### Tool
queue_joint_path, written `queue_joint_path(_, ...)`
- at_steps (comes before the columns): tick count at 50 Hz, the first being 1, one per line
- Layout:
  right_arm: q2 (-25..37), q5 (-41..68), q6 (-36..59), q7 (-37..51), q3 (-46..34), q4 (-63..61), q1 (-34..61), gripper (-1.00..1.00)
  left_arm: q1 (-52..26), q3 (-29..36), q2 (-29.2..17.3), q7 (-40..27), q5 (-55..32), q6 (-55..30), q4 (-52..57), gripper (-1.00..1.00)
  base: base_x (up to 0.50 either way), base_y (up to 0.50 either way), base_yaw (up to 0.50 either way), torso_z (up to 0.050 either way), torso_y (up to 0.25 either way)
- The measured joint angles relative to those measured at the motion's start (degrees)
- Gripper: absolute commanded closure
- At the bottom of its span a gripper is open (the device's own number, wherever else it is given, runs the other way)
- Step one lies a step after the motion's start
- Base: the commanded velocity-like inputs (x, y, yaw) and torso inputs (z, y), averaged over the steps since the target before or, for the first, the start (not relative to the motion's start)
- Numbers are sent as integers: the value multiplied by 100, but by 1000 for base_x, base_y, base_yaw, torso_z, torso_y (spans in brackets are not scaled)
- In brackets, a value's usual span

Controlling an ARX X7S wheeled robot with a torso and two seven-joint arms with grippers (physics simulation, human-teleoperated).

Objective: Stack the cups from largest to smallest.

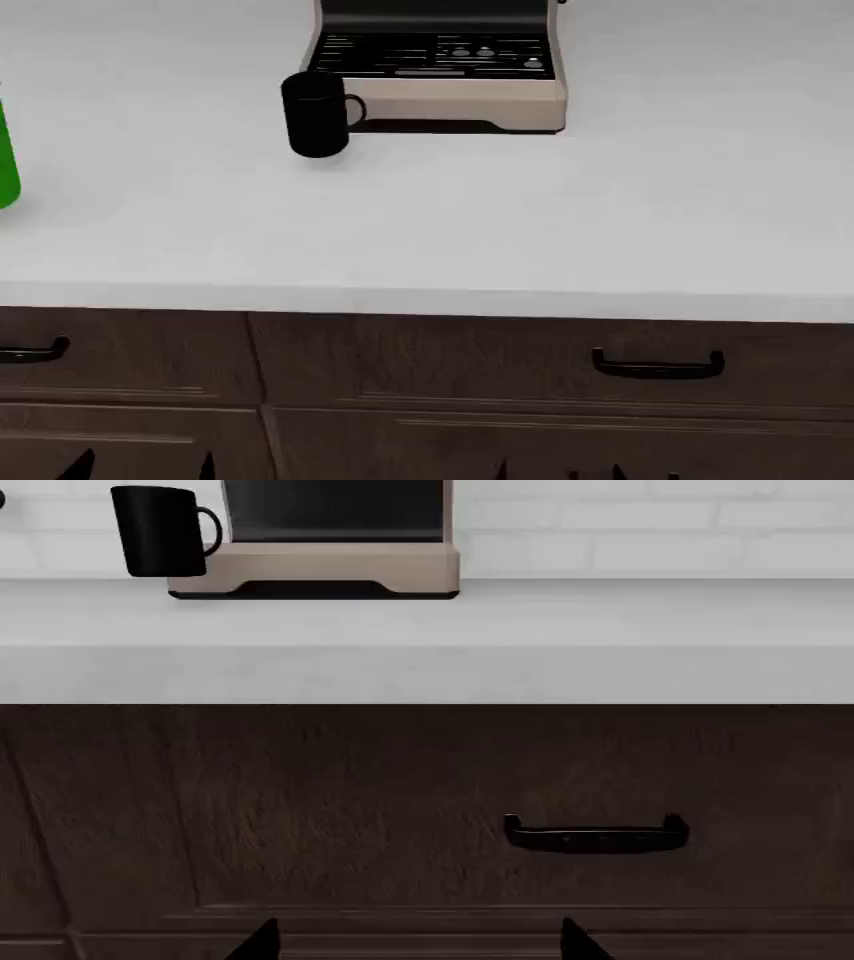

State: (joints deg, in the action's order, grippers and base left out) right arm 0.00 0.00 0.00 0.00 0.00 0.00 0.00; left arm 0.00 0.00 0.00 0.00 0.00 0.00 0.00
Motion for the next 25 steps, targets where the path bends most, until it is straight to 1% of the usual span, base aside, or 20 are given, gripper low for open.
queue_joint_path(6,34,47,-38,112,-84,52,59,-100,-64,256,-169,-239,-134,52,-59,-100,0,0,0,0,0)
queue_joint_path(18,186,173,-14,351,-228,-22,-4,-100,-39,509,-414,-478,-399,48,-19,-100,0,0,0,0,0)
queue_joint_path(25,218,129,11,445,-271,-20,-33,-100,-15,409,-352,-402,-268,-34,-14,-100,0,0,0,0,0)
